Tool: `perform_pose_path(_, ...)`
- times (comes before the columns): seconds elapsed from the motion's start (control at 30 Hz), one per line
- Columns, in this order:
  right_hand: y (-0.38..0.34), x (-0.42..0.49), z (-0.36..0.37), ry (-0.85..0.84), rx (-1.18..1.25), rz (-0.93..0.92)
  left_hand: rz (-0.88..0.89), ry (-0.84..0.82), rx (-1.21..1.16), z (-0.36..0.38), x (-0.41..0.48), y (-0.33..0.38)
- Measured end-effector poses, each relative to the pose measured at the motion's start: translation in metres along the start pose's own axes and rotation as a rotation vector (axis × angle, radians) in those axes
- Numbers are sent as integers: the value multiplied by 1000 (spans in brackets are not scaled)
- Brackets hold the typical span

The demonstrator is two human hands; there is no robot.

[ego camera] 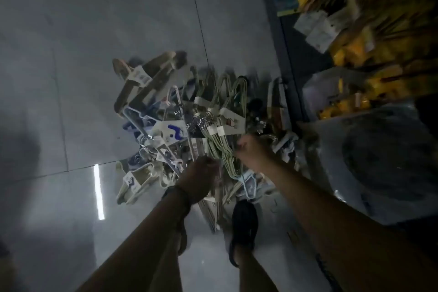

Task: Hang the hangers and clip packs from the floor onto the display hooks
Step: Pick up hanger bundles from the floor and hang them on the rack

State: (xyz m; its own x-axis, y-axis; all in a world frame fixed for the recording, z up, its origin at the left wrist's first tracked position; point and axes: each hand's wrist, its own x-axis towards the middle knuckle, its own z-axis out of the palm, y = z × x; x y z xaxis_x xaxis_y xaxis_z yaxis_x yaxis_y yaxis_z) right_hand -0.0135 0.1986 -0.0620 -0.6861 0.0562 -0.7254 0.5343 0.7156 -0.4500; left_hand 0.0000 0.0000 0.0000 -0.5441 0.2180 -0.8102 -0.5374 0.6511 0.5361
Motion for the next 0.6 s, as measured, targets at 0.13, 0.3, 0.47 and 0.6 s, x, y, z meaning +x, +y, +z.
perform_pose_path(0.13, 10, 69, 57, 105, 8, 118, -36, 55, 25, 3, 74, -46)
perform_pose_path(0.3, 16, 106, 119, 145, 182, 170, -58, 175, 130, 10, 124, -107)
perform_pose_path(0.47, 26, 125, 136, 236, 352, 258, -97, 115, 147, 14, 136, -132)
perform_pose_path(0.6, 22, 120, 129, 272, 204, 162, -95, 176, 141, 17, 136, -127)
